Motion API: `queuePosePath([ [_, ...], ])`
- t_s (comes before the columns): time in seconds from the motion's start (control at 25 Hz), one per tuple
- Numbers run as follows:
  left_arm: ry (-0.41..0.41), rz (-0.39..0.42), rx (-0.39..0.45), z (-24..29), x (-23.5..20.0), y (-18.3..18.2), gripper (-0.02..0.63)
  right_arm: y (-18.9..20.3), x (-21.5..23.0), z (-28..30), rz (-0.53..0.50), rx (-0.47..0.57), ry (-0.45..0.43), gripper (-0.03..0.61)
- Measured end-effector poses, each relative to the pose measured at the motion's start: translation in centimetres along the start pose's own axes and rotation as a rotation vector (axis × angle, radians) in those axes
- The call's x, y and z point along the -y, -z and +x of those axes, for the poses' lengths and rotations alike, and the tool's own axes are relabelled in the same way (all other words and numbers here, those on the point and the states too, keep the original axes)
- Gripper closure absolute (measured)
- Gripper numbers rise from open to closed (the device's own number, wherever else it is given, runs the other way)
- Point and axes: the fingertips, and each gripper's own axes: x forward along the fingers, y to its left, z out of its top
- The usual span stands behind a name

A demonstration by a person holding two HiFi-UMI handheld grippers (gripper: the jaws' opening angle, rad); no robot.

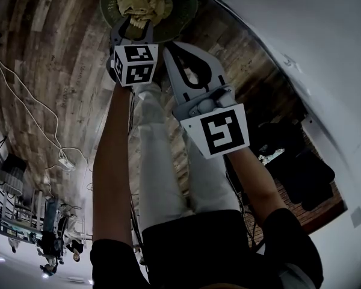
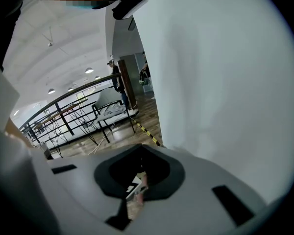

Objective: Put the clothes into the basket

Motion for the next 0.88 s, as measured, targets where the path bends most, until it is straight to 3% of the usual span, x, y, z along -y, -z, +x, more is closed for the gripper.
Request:
queuePosePath([
  [0.16,-0.023,-0.025,0.066,-2.2,0.4,-1.5,0.472,-0.2,-0.1,-0.4,-0.009,0.0,0.0,0.568],
  [0.28,-0.054,-0.007,0.128,-4.2,0.9,-3.2,0.566,-0.6,-0.1,-0.9,-0.019,0.001,0.002,0.568],
  [0.52,-0.031,-0.034,0.212,-8.2,3.3,-6.1,0.599,-1.8,-0.4,-2.5,-0.023,0.025,-0.009,0.568],
  [0.72,0.01,-0.108,0.289,-12.8,4.9,-8.7,0.601,-2.8,-0.8,-4.4,-0.027,0.038,-0.007,0.568],
  [0.88,0.028,-0.215,0.364,-17.8,6.1,-10.5,0.601,-4.1,-1.3,-6.7,0.001,0.051,-0.007,0.568],
])
